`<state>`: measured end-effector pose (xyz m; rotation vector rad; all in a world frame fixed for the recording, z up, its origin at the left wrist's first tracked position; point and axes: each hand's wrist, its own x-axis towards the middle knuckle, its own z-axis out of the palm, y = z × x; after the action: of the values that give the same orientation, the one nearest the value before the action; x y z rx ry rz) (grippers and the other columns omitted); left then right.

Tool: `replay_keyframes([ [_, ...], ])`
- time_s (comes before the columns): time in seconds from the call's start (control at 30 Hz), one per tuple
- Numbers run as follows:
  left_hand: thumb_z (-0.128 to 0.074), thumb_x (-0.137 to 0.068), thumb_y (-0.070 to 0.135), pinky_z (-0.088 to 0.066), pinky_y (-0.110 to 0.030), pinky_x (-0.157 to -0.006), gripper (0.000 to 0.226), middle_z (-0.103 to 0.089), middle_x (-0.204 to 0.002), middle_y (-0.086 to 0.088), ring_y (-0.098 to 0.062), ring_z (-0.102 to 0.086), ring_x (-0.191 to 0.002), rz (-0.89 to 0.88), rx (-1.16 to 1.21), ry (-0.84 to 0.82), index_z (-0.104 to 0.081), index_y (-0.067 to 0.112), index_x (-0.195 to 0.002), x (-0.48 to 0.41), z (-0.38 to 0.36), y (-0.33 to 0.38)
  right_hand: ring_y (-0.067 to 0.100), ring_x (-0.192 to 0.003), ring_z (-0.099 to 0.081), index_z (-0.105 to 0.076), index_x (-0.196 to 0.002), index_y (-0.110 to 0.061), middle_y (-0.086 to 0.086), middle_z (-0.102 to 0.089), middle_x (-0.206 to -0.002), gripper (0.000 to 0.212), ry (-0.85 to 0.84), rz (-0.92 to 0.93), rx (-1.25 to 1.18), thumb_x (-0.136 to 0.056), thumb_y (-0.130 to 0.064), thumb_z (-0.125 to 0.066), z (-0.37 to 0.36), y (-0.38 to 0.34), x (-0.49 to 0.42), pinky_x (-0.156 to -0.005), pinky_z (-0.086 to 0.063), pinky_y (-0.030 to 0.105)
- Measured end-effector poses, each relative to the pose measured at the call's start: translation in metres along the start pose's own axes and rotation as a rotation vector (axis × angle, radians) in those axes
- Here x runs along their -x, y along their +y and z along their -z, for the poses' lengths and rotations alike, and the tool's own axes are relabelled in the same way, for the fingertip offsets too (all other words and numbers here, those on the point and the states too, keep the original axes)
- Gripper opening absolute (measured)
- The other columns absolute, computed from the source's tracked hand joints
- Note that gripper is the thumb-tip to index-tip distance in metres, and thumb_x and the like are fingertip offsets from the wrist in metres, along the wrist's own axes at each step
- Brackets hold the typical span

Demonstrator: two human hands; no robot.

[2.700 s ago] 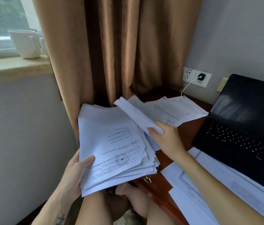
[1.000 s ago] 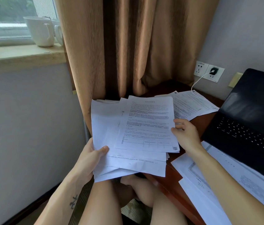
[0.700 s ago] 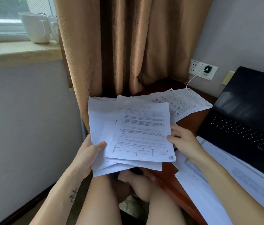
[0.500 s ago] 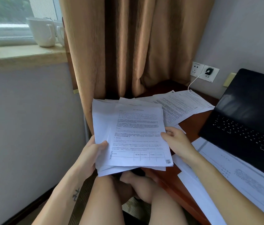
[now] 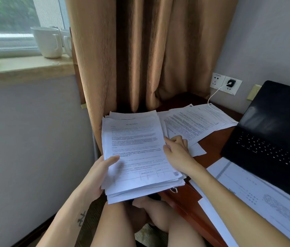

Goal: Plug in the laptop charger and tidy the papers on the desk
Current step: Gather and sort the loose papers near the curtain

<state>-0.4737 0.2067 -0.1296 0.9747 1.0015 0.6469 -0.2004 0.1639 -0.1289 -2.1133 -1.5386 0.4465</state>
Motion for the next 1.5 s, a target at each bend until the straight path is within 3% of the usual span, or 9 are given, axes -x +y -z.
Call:
replay_keyframes([
  [0.13,-0.062,-0.103,0.01,-0.055,-0.053,-0.101,0.028,-0.079,-0.115,-0.003,-0.028,-0.076,-0.104,0.003,-0.05,0.006,-0.063,0.017,-0.13,-0.004,0.0,-0.001,0.017,-0.124,-0.03,-0.046,-0.15,-0.02,-0.001,-0.042,-0.127,0.047,0.048,-0.007,-0.034,-0.105,-0.035,-0.044,0.007,0.016,-0.007,-0.116,-0.028,0.035],
  [0.23,-0.059,-0.104,0.006,-0.056,-0.055,-0.099,0.028,-0.078,-0.115,-0.006,-0.03,-0.076,-0.104,-0.03,-0.036,0.04,-0.061,0.016,-0.13,-0.006,-0.001,-0.006,0.02,-0.141,-0.024,-0.037,-0.155,-0.024,-0.001,-0.037,-0.15,0.058,0.089,-0.002,0.175,-0.102,-0.044,-0.049,0.025,0.042,-0.011,-0.118,-0.018,0.035],
  [0.4,-0.057,-0.104,0.002,-0.06,-0.052,-0.085,0.032,-0.078,-0.113,-0.008,-0.033,-0.077,-0.099,-0.079,0.038,0.106,-0.061,0.021,-0.13,-0.007,0.005,-0.01,0.011,-0.152,-0.004,-0.024,-0.159,-0.038,-0.014,-0.013,-0.167,0.08,-0.142,-0.019,0.281,-0.091,-0.075,-0.046,0.048,0.072,-0.008,-0.12,-0.002,0.037],
  [0.63,-0.057,-0.103,0.001,-0.054,-0.065,-0.096,0.037,-0.076,-0.12,-0.012,-0.04,-0.074,-0.106,-0.103,0.159,0.159,-0.061,0.023,-0.131,-0.005,0.017,-0.01,0.017,-0.138,-0.037,-0.047,-0.149,-0.03,-0.006,-0.045,-0.155,0.046,0.092,0.141,0.407,-0.106,-0.046,-0.042,0.045,0.078,-0.012,-0.109,-0.029,0.036],
  [0.93,-0.057,-0.102,0.001,-0.055,-0.061,-0.093,0.037,-0.077,-0.117,-0.009,-0.036,-0.076,-0.102,-0.172,0.167,0.225,-0.061,0.021,-0.133,0.004,0.037,0.004,0.015,-0.137,-0.041,-0.049,-0.148,-0.026,-0.005,-0.048,-0.152,0.041,0.137,0.189,0.592,-0.108,-0.032,-0.039,0.053,0.086,-0.014,-0.108,-0.024,0.036],
  [1.0,-0.057,-0.102,0.001,-0.056,-0.058,-0.09,0.037,-0.078,-0.116,-0.008,-0.034,-0.077,-0.098,-0.188,0.159,0.228,-0.061,0.022,-0.133,0.007,0.039,0.005,0.011,-0.143,-0.033,-0.046,-0.149,-0.029,-0.009,-0.044,-0.155,0.047,0.086,0.21,0.488,-0.104,-0.044,-0.044,0.057,0.083,-0.011,-0.113,-0.017,0.032],
  [1.13,-0.057,-0.102,0.001,-0.061,-0.052,-0.078,0.035,-0.079,-0.111,-0.007,-0.032,-0.078,-0.091,-0.198,0.151,0.242,-0.062,0.023,-0.128,0.008,0.043,0.004,0.002,-0.153,0.009,-0.017,-0.158,-0.046,-0.022,-0.005,-0.166,0.095,-0.273,0.227,0.283,-0.079,-0.083,-0.054,0.051,0.056,0.009,-0.123,0.006,0.033],
  [1.23,-0.058,-0.101,0.001,-0.062,-0.052,-0.078,0.034,-0.079,-0.111,-0.007,-0.031,-0.078,-0.092,-0.194,0.153,0.245,-0.063,0.023,-0.127,0.007,0.047,0.004,0.002,-0.151,0.022,-0.002,-0.158,-0.049,-0.021,0.012,-0.165,0.106,-0.382,0.215,0.36,-0.075,-0.084,-0.057,0.041,0.042,0.02,-0.124,0.013,0.041],
  [1.5,-0.059,-0.1,0.001,-0.064,-0.048,-0.064,0.038,-0.077,-0.117,-0.009,-0.035,-0.076,-0.097,-0.211,0.153,0.268,-0.061,0.019,-0.134,0.008,0.064,0.01,0.022,-0.152,-0.019,-0.03,-0.155,-0.034,0.0,-0.024,-0.165,0.079,-0.159,0.255,0.473,-0.088,-0.061,-0.06,0.03,0.029,0.034,-0.122,-0.017,0.037],
])
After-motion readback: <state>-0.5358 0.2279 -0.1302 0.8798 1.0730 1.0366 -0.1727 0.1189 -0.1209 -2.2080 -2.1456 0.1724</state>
